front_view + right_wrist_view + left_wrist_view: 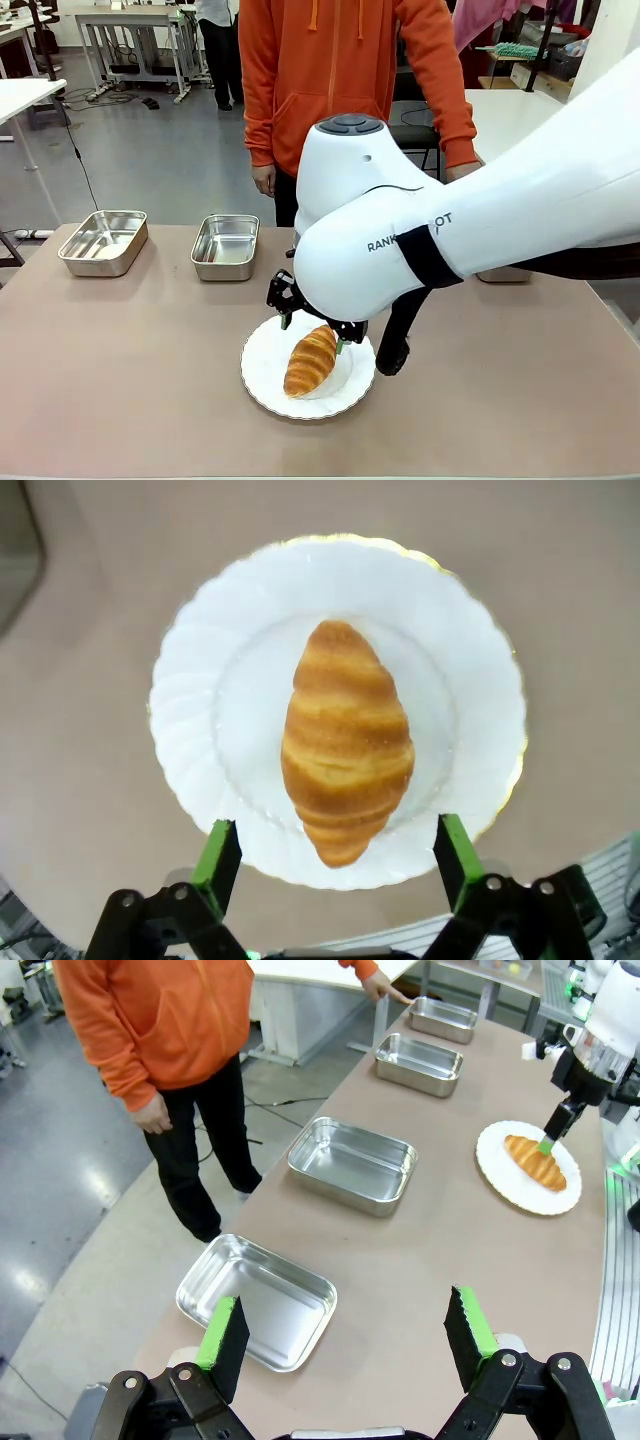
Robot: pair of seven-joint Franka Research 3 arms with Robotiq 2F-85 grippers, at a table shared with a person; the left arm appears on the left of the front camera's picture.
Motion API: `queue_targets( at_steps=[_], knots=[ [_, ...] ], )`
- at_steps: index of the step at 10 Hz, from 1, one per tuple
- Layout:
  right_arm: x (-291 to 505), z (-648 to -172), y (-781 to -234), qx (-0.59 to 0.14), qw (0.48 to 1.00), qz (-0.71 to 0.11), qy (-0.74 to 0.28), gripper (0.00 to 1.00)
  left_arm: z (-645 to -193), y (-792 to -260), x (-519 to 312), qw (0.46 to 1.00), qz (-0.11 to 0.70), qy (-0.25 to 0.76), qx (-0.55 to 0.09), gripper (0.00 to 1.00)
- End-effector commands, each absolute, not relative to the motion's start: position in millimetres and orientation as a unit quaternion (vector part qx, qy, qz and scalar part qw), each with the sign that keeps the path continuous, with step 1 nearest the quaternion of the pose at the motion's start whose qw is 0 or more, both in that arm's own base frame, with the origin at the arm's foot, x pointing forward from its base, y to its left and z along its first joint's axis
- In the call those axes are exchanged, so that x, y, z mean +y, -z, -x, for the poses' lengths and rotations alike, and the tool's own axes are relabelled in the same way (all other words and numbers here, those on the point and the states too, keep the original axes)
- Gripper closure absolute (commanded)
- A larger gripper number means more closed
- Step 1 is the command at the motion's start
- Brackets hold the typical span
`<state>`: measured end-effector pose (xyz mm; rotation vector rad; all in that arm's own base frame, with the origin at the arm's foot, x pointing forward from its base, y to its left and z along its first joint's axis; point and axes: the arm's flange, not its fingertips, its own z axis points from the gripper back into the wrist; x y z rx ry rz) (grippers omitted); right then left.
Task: Place the bread in the container.
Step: Place the Butter Roll into the Airtight Container indicated by the human.
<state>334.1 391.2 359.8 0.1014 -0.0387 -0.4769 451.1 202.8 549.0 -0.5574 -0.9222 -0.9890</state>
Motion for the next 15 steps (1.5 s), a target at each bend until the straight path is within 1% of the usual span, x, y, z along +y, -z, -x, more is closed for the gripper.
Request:
queue_targets(
  at_steps=[1,6,9,13,14,15],
  knots=[
    [406,-345,-351,-0.015,0.970,-0.033,0.240,0.00,-450,-552,201,0.742,0.254,0.453,-0.425,0.00],
    [399,-349,-315,0.017,0.970,-0.022,0.243,0.00,-450,-552,201,0.742,0.254,0.453,-0.425,0.00],
    [396,-350,-303,0.005,0.972,-0.032,0.232,0.00,-450,-552,201,0.742,0.254,0.453,-0.425,0.00],
    [396,-352,-304,0.012,0.970,-0.018,0.240,0.40,-450,-552,201,0.742,0.254,0.453,-0.425,0.00],
    [397,-353,-304,-0.002,0.964,0.021,0.265,0.50,-450,-552,201,0.742,0.254,0.453,-0.425,0.00],
    [393,-349,-305,0.023,0.970,-0.027,0.242,0.50,-450,-552,201,0.742,0.254,0.453,-0.425,0.00]
  ],
)
